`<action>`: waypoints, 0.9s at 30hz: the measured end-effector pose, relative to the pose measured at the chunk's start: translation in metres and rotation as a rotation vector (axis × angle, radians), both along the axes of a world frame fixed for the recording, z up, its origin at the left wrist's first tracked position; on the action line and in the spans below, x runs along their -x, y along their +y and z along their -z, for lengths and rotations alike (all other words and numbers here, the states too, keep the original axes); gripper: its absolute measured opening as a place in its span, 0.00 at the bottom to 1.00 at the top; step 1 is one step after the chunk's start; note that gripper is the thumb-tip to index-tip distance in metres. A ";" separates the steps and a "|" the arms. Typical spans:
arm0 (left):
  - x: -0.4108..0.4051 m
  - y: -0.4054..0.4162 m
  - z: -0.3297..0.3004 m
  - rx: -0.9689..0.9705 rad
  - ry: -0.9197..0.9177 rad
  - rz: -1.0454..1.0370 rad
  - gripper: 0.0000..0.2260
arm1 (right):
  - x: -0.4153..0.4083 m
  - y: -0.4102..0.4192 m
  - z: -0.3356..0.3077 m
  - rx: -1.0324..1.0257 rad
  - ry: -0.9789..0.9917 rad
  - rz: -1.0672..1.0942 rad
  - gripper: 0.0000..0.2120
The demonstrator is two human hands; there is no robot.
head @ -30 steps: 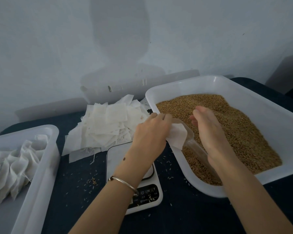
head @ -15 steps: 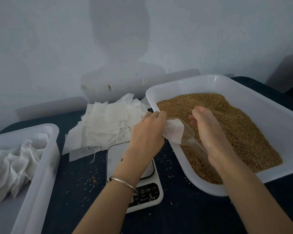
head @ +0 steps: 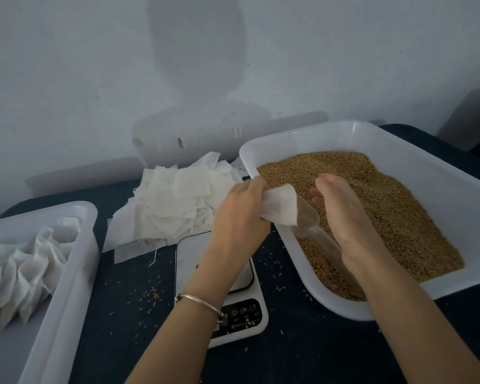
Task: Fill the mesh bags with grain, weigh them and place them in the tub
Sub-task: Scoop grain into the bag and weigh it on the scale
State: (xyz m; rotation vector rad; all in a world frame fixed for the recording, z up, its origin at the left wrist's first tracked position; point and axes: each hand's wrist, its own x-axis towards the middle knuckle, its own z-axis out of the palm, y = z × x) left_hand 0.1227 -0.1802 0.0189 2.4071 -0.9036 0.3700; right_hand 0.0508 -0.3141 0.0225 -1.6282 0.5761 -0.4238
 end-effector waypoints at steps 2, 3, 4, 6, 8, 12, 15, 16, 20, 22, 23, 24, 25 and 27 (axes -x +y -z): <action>-0.001 0.001 -0.001 0.080 0.019 0.009 0.11 | 0.000 0.000 0.000 -0.002 -0.001 0.000 0.20; 0.000 0.000 -0.001 0.097 0.040 0.021 0.11 | 0.000 0.000 0.000 -0.003 0.000 0.001 0.20; 0.002 0.000 0.000 0.142 0.095 0.028 0.10 | 0.000 0.000 0.000 -0.005 0.000 -0.001 0.20; 0.006 -0.001 0.001 0.348 0.308 0.015 0.10 | 0.001 0.001 -0.001 -0.010 -0.004 -0.008 0.19; 0.009 -0.001 0.001 0.624 0.545 0.014 0.07 | 0.002 0.000 0.000 -0.014 -0.015 -0.010 0.19; 0.012 0.008 0.008 0.894 0.675 0.042 0.04 | 0.003 0.000 0.000 -0.034 -0.014 -0.012 0.19; 0.008 0.024 0.019 0.963 0.608 -0.028 0.07 | 0.002 0.000 -0.001 -0.045 -0.012 -0.012 0.19; 0.006 0.030 0.024 0.965 0.572 -0.074 0.08 | 0.002 0.000 -0.001 -0.040 -0.013 -0.015 0.19; 0.003 0.057 0.045 0.758 0.448 -0.217 0.15 | 0.001 0.000 0.001 -0.018 -0.017 -0.024 0.19; 0.004 0.068 0.052 0.672 0.481 -0.221 0.23 | 0.001 0.000 0.000 -0.014 -0.011 -0.025 0.19; 0.005 0.075 0.054 0.647 0.503 -0.188 0.29 | 0.001 -0.001 0.000 -0.014 -0.006 -0.027 0.19; 0.006 0.080 0.054 0.638 0.523 -0.141 0.35 | 0.001 -0.001 -0.001 -0.018 -0.003 -0.026 0.19; 0.007 0.085 0.052 0.651 0.533 -0.092 0.40 | 0.001 -0.001 -0.001 -0.020 -0.002 -0.024 0.19; 0.009 0.094 0.044 0.817 0.524 -0.042 0.40 | 0.002 -0.001 -0.002 -0.002 0.001 -0.024 0.18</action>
